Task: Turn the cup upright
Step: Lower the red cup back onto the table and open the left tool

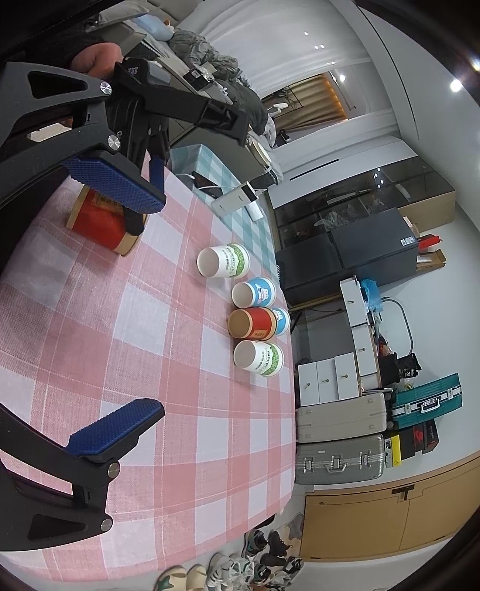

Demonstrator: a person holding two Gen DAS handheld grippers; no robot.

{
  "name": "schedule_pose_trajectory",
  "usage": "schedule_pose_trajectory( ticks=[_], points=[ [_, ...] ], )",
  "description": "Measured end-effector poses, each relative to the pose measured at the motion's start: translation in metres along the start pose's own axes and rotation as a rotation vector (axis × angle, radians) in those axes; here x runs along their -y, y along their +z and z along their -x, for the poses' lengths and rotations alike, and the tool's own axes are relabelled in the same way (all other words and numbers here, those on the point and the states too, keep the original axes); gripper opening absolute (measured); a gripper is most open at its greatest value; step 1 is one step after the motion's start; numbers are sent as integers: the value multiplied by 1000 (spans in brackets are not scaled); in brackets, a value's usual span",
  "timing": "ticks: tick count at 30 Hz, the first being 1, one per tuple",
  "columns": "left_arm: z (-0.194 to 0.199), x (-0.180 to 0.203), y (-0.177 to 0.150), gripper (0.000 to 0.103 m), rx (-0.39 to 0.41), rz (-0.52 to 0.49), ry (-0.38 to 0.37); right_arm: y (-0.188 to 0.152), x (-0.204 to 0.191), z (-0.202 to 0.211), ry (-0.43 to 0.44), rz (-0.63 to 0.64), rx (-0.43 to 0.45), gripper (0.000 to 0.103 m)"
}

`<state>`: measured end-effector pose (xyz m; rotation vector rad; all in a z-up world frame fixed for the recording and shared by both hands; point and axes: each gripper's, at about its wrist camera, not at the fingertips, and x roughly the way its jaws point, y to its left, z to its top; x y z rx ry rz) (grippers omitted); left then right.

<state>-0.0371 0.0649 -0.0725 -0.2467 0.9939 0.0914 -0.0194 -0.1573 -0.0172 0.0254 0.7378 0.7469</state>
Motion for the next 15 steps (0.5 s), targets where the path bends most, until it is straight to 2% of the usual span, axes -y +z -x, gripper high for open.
schedule_pose_trajectory(
  ticks=[5, 7, 8, 15],
  points=[
    [38, -5, 6, 87, 117, 35, 18, 4, -7, 3, 14, 13, 1, 102],
    [53, -8, 5, 95, 161, 52, 29, 5, -11, 4, 23, 20, 2, 102],
    [61, -9, 3, 102, 188, 62, 34, 5, -14, 5, 26, 24, 2, 102],
    [94, -19, -20, 102, 287, 97, 51, 9, -34, 7, 77, 51, -9, 102]
  ],
)
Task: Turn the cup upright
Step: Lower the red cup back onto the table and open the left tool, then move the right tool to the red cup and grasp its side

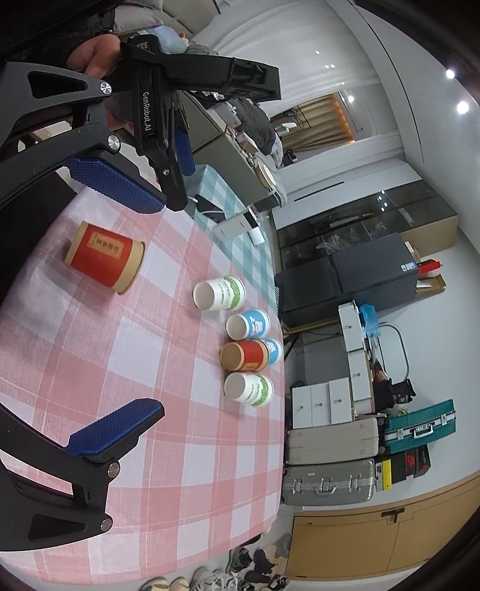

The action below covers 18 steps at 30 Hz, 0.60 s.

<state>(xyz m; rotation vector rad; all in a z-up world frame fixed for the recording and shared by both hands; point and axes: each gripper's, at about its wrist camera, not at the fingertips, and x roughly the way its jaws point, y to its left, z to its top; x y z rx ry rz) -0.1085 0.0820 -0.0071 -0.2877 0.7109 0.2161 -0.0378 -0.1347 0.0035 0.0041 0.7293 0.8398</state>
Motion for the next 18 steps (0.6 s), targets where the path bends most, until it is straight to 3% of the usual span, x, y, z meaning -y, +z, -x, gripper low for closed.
schedule_pose_trajectory(
  ticks=[4, 11, 18],
  points=[
    [3, -12, -15, 102, -22, 18, 18, -3, 0, -16, 70, -62, -79, 102],
    [1, -42, -36, 102, -51, 77, 38, -15, 5, -92, 234, -238, -387, 102],
    [-12, -80, -43, 102, -81, 146, 32, -22, 12, -164, 251, -360, -587, 102]
  ],
)
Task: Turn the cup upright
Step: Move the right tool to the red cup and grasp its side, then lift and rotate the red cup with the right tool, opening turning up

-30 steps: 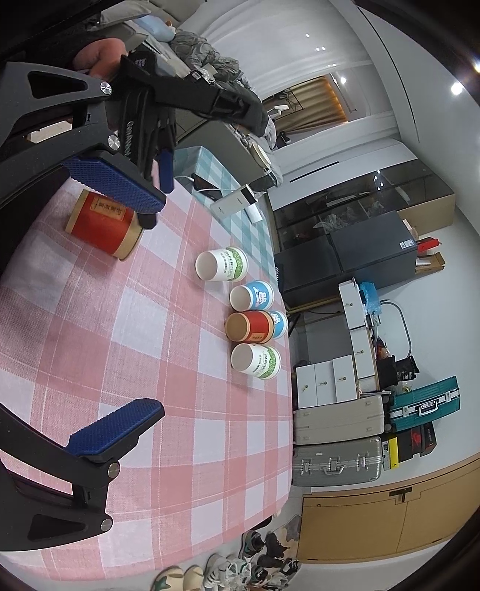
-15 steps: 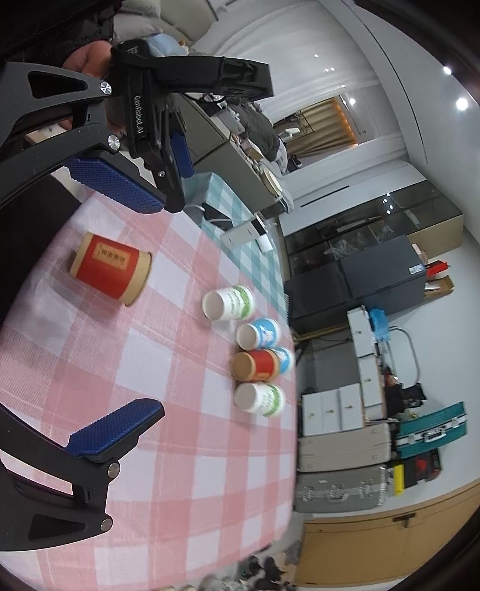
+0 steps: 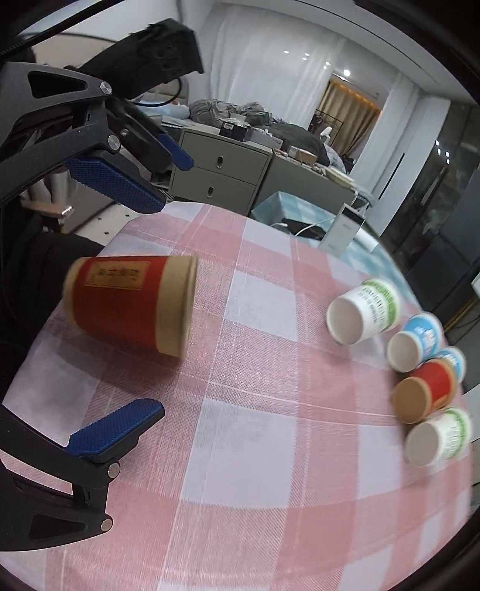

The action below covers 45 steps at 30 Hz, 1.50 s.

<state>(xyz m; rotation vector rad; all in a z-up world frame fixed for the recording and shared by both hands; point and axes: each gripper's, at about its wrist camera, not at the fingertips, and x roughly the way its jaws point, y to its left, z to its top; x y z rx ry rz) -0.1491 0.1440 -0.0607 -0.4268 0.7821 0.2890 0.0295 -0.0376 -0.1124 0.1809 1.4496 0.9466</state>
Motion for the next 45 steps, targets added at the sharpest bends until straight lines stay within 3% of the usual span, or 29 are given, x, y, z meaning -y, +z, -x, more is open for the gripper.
schedule_pose_trajectory(
  ticks=[5, 16, 22, 27, 36, 42, 45],
  points=[
    [-13, -16, -1, 102, -24, 18, -22, 15, 0, -22, 1, -23, -71, 102],
    [-37, -40, -6, 102, -71, 69, -41, 47, -7, -47, -108, -32, -306, 101],
    [-41, -47, -5, 102, -69, 92, -42, 52, -7, -56, -105, -63, -376, 87],
    [-45, -50, -5, 102, -83, 104, -42, 47, -2, -59, -125, -83, -411, 69],
    [-50, -40, -4, 102, -96, 84, -34, 49, 9, -16, -72, -62, -254, 66],
    [-59, -8, 11, 102, -87, 24, -49, 52, 28, 52, 12, -11, 2, 66],
    [-66, 15, 23, 102, -73, -19, -54, 51, 39, 90, -2, 21, 148, 66]
  ],
)
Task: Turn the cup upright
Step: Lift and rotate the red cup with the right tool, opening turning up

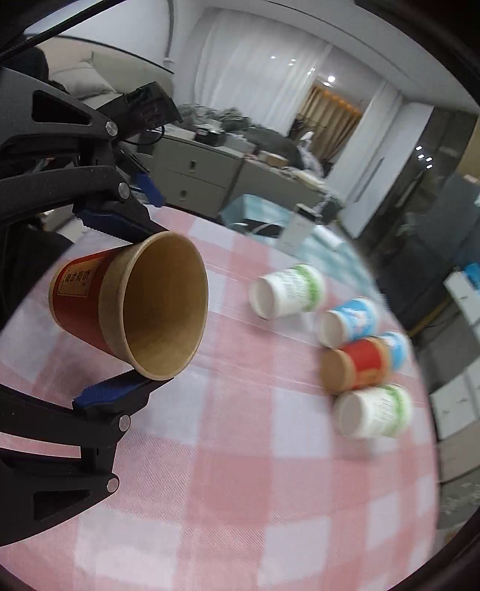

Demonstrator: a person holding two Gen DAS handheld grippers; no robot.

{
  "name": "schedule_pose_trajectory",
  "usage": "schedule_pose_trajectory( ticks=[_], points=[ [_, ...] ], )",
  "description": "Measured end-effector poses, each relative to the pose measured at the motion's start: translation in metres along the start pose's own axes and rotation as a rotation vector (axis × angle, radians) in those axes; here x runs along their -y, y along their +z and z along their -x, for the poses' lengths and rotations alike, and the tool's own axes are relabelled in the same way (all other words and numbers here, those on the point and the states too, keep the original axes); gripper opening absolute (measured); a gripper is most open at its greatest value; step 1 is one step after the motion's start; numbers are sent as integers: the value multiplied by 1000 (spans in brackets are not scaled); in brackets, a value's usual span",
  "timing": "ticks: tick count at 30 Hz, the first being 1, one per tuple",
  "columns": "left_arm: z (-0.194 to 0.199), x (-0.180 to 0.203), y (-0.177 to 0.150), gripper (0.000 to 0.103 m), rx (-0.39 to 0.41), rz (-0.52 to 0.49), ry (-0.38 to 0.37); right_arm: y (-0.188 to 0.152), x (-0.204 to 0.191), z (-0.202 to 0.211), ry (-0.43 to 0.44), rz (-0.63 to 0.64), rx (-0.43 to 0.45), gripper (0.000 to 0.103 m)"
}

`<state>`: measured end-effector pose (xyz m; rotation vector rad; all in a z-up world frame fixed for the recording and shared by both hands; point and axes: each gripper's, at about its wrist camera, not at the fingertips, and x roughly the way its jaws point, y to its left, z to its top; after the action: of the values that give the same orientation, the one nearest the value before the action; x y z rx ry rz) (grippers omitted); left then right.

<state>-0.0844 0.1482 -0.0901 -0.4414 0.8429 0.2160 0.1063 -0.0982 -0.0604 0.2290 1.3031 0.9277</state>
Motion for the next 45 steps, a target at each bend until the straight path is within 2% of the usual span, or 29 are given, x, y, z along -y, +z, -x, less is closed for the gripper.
schedule_pose_trajectory(
  ticks=[5, 7, 10, 13, 18, 23, 29, 35, 45],
  points=[
    [-17, 36, 23, 102, 4, -40, -26, 1, 10, 46, -145, 128, 219, 66],
    [-31, 48, 31, 102, -29, -23, -65, -1, 10, 54, -220, 189, 299, 66],
    [-50, 65, 39, 102, -51, -11, -72, -3, 13, 57, -296, 250, 382, 66],
    [-63, 83, 41, 102, -66, -41, -60, -7, 13, 47, -328, 303, 429, 66],
    [-83, 102, 41, 102, -100, -74, -37, -16, 21, 26, -346, 339, 425, 66],
    [-98, 104, 46, 102, -126, -66, -27, -23, 33, 7, -354, 292, 413, 66],
    [-108, 106, 49, 102, -143, -65, -32, -35, 32, -2, -365, 318, 400, 66],
    [-105, 113, 55, 102, -127, -83, -34, -45, 27, -3, -380, 346, 389, 66],
    [-90, 114, 56, 102, -107, -86, -38, -67, 14, -16, -410, 416, 306, 68]
  ],
)
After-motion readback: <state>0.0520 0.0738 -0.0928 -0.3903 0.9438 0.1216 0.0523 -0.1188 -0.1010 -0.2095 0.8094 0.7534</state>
